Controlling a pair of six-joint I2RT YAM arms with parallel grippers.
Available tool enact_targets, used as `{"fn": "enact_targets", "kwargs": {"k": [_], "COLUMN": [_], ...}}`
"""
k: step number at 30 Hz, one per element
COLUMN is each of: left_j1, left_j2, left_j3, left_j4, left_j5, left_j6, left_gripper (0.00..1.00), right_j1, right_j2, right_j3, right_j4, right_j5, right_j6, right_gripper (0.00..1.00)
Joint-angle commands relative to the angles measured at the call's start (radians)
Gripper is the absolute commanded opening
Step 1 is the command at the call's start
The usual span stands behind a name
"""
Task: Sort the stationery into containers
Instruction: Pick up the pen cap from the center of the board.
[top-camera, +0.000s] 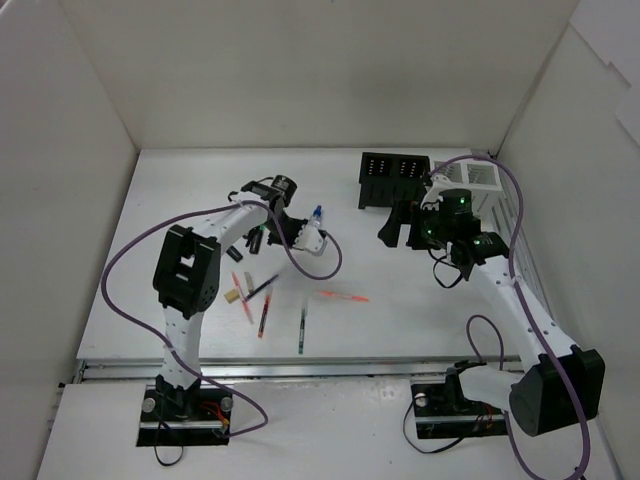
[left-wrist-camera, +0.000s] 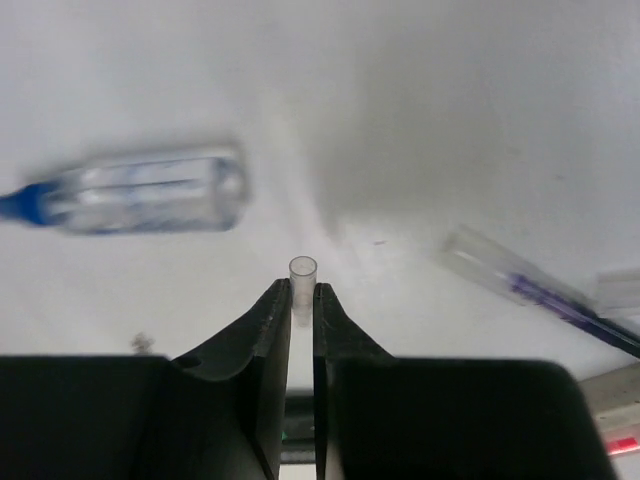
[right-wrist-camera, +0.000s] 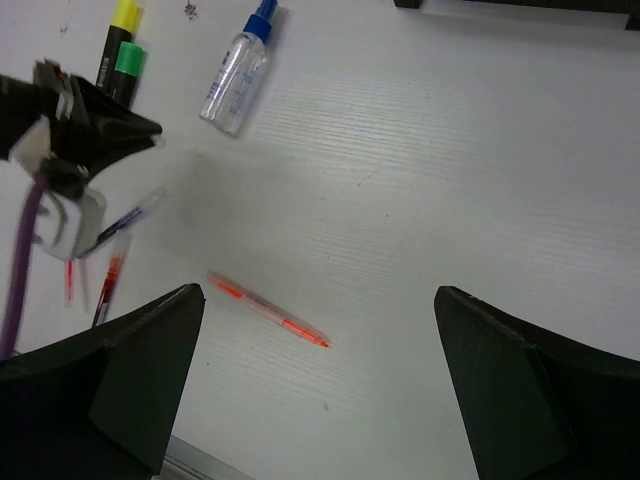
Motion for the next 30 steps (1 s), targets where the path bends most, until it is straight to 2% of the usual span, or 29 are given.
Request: {"fn": "enact_targets", "kwargs": {"k": [1, 7, 13, 14, 16, 19, 22, 23, 26, 30], "left_j1": [0.030, 0.030, 0.030, 0.030, 0.030, 0.030, 0.007, -0.002, -0.054, -0.088], "left_j2": [-0.107, -0.170, -0.297, -0.318, -0.404, -0.568, -0.740, -0.777, -0.894, -1.001], "left_j3": [0.141, 0.267, 0.285, 0.246, 0.175, -0.067, -0.325, -0.421, -0.542, -0.627], "left_j4": [0.052, 0.076, 0.250, 0.274, 0.360, 0.501, 0.613, 0.629, 0.617, 0.568], "left_j5": [0.138, 0.166, 0.157, 0.160, 0.172, 0.198, 0.117, 0.088, 0.008, -0.047], "left_j6": [-0.260, -0.506, -0.928, -1.054, -1.160, -1.316, -1.424, -1.444, -1.526, -1.583], "left_gripper": [0.00, 0.00, 0.00, 0.00, 0.01, 0.03, 0.04, 0.05, 0.05, 0.05], "right_j1": [0.029, 0.071, 0.092, 0.091, 0.106, 0.131, 0.175, 0.192, 0.261, 0.350], "right_j2": [-0.022, -0.054, -0.068, -0.071, -0.082, -0.103, -0.080, -0.050, 0.042, 0.174], "right_j3": [0.002, -0.041, -0.081, -0.086, -0.107, -0.132, -0.125, -0.121, -0.087, -0.038], "right_j4": [0.025, 0.027, 0.027, 0.025, 0.025, 0.022, 0.021, 0.013, -0.002, -0.031], "right_j5": [0.026, 0.045, 0.043, 0.040, 0.028, 0.005, -0.066, -0.067, -0.046, 0.046], "right_j6": [-0.071, -0.197, -0.271, -0.271, -0.321, -0.361, -0.393, -0.399, -0.418, -0.432], "right_gripper": [0.98, 0.98, 0.98, 0.98, 0.98, 0.98, 0.98, 0.98, 0.98, 0.98]}}
